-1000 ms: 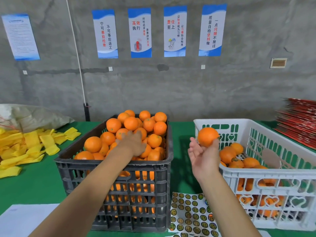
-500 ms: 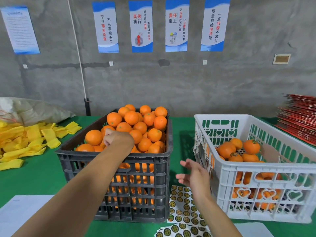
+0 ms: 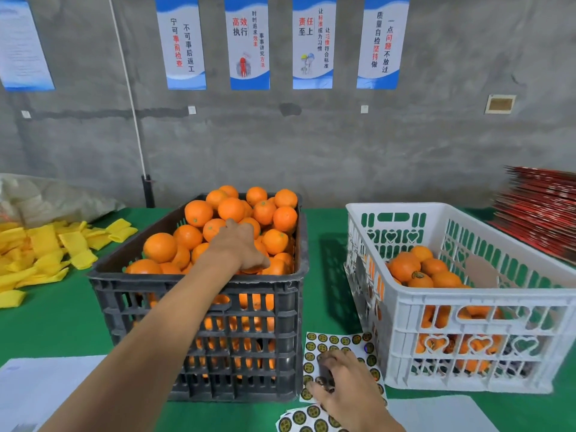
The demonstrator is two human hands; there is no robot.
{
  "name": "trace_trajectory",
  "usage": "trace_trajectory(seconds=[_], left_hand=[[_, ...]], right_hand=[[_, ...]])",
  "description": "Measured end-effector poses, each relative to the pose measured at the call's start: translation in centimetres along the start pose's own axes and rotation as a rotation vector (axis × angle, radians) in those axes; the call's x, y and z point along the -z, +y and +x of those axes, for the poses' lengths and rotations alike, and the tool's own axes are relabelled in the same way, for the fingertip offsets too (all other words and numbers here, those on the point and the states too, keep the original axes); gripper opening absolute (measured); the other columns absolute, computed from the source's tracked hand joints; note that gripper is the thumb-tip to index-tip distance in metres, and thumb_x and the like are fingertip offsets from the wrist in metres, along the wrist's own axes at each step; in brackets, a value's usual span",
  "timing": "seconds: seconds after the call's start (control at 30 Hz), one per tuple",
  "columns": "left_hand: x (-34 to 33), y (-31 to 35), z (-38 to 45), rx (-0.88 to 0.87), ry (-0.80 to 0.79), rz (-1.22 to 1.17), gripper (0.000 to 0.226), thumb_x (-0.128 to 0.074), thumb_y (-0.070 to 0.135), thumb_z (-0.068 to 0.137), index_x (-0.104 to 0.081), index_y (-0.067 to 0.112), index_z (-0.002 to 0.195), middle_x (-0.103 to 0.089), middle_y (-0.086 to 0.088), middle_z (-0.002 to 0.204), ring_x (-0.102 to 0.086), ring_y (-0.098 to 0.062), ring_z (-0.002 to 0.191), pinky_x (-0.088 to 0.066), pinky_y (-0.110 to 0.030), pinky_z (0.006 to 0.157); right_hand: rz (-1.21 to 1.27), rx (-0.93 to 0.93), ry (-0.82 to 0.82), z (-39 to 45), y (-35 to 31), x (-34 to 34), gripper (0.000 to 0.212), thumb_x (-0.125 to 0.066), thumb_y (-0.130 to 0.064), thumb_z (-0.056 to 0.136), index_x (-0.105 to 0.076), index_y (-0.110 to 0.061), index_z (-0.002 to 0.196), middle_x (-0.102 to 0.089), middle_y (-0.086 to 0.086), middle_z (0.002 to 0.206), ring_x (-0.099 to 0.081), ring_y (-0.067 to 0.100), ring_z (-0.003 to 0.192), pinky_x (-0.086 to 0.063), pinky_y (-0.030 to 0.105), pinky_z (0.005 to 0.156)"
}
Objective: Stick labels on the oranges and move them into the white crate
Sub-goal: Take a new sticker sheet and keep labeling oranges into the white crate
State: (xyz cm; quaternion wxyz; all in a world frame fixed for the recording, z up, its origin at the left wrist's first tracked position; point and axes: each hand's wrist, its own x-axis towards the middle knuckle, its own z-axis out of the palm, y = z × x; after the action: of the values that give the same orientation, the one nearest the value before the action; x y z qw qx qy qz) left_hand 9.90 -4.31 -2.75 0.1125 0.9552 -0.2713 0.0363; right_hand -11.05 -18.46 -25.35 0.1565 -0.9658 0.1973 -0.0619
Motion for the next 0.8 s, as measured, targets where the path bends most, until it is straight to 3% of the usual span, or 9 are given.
trace_trajectory(seconds=[0.2, 0.43, 0.57, 0.67, 0.8], left_hand=[[0.1, -0.7, -0.4, -0.021, 0.03, -0.028, 0.073, -0.085, 0.055, 0.066, -0.059, 0.016, 0.121, -0.043, -0.014, 0.137, -0.052, -0.032, 0.116, -0.045, -0.037, 0.085], [0.0, -0.6, -0.4, -0.037, 0.029, -0.074, 0.069, -0.085, 0.054, 0.065, -0.059, 0.016, 0.116, -0.044, -0.013, 0.139, -0.052, -0.03, 0.115, -0.047, -0.037, 0.086], [0.0, -0.7, -0.4, -0.039, 0.033, -0.097, 0.062, -0.085, 0.052, 0.065, -0.057, 0.018, 0.108, -0.047, -0.01, 0.132, -0.052, -0.027, 0.111, -0.046, -0.036, 0.084], [-0.1, -0.8, -0.3, -0.036, 0.029, -0.104, 0.065, -0.086, 0.052, 0.066, -0.058, 0.016, 0.112, -0.047, -0.011, 0.134, -0.052, -0.028, 0.115, -0.05, -0.04, 0.091], [0.0, -0.8, -0.4, -0.032, 0.027, -0.111, 0.076, -0.085, 0.054, 0.066, -0.058, 0.014, 0.124, -0.046, -0.012, 0.138, -0.052, -0.03, 0.12, -0.05, -0.043, 0.097]], right_hand=[[-0.029, 0.059, 0.039, 0.3, 0.4, -0.3, 0.056, -0.05, -0.071, 0.092, -0.064, -0.028, 0.125, -0.053, -0.015, 0.128, -0.043, 0.012, 0.119, -0.038, 0.03, 0.1], [-0.05, 0.109, 0.082, 0.3, 0.2, -0.5, 0.051, -0.049, -0.062, 0.098, -0.066, -0.029, 0.132, -0.054, -0.015, 0.118, -0.048, 0.009, 0.11, -0.041, 0.026, 0.099], [0.027, 0.12, 0.022, 0.3, 0.7, -0.3, 0.053, -0.054, -0.061, 0.096, -0.064, -0.028, 0.137, -0.049, -0.014, 0.136, -0.045, 0.011, 0.125, -0.038, 0.031, 0.106], [0.155, 0.112, -0.057, 0.0, 1.6, -0.3, 0.057, -0.057, -0.055, 0.096, -0.057, -0.024, 0.144, -0.036, -0.012, 0.154, -0.035, 0.011, 0.142, -0.032, 0.034, 0.118], [0.223, 0.101, -0.018, 0.0, 2.0, -0.4, 0.046, -0.061, -0.049, 0.096, -0.064, -0.025, 0.134, -0.043, -0.016, 0.146, -0.04, 0.005, 0.137, -0.034, 0.03, 0.116]])
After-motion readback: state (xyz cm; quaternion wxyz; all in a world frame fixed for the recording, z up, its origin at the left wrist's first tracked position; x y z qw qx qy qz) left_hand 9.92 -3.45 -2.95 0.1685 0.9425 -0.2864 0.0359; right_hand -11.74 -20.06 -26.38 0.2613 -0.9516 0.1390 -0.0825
